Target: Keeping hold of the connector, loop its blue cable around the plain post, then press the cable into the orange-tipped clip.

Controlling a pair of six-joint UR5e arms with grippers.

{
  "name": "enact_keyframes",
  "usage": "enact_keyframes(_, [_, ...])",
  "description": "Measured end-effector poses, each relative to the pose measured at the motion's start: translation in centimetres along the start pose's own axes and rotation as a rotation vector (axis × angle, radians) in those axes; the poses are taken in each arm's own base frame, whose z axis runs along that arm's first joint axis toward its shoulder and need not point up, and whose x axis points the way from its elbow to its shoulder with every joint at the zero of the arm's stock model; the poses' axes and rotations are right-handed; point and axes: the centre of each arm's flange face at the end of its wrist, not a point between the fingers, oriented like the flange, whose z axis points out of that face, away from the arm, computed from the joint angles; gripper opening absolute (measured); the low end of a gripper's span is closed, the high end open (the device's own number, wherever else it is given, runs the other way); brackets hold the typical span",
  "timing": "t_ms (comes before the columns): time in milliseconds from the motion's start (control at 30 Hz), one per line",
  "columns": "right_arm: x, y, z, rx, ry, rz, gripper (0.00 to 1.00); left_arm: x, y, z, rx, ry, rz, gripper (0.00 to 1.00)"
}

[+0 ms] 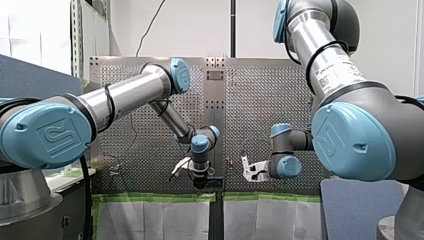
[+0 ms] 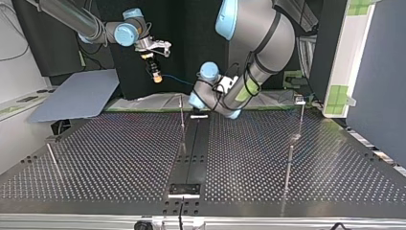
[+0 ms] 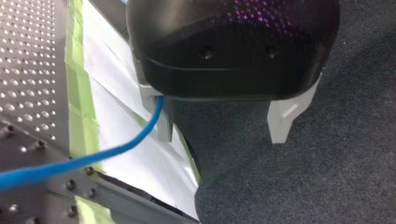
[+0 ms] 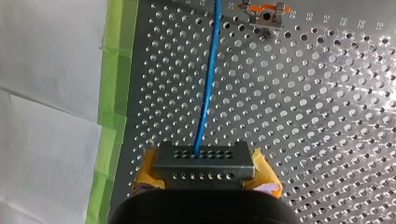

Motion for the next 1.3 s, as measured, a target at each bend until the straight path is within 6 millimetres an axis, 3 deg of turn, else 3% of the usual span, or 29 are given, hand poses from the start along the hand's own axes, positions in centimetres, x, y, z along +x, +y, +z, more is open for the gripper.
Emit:
enact_keyframes(500, [0.2,0.4,0.3,-0.006,0.005,0.018,0.00,1.2,-0.2,0.6,0.012,-0.001,-0.015,1.00])
enact_keyframes(567, [0.2,0.4,0.3,-0.007,0.004,0.020,0.00,1.3,-0.3,0.6,0.012,-0.001,-0.012,0.75])
enact_keyframes(600, [0.2,0.4,0.3,-0.007,0.004,0.020,0.00,1.3,-0.3,0.6,0.012,-0.001,-0.010,0.75])
enact_keyframes(667, [0.2,0.5,0.3,-0.007,0.002,0.021,0.00,1.4,-0.5,0.5,0.007,-0.002,0.000,0.27])
enact_keyframes(700, [0.2,0.5,0.3,-0.007,0.000,0.021,0.00,1.4,-0.6,0.5,0.003,-0.002,0.007,0.27])
enact_keyframes(733, [0.1,0.5,0.2,-0.008,-0.002,0.021,0.00,1.4,-0.6,0.4,-0.002,-0.003,0.015,0.09])
enact_keyframes(767, [0.1,0.5,0.2,-0.009,-0.004,0.021,0.00,1.5,-0.7,0.4,-0.011,-0.004,0.027,0.00])
enact_keyframes(1133, [0.1,0.7,0.2,-0.020,-0.009,0.025,0.00,1.4,-0.7,-0.2,-0.090,-0.023,0.039,0.00])
enact_keyframes(1300, [0.1,1.2,0.3,-0.037,-0.012,0.039,0.00,1.1,-0.9,-1.4,-0.088,-0.062,0.007,0.00])
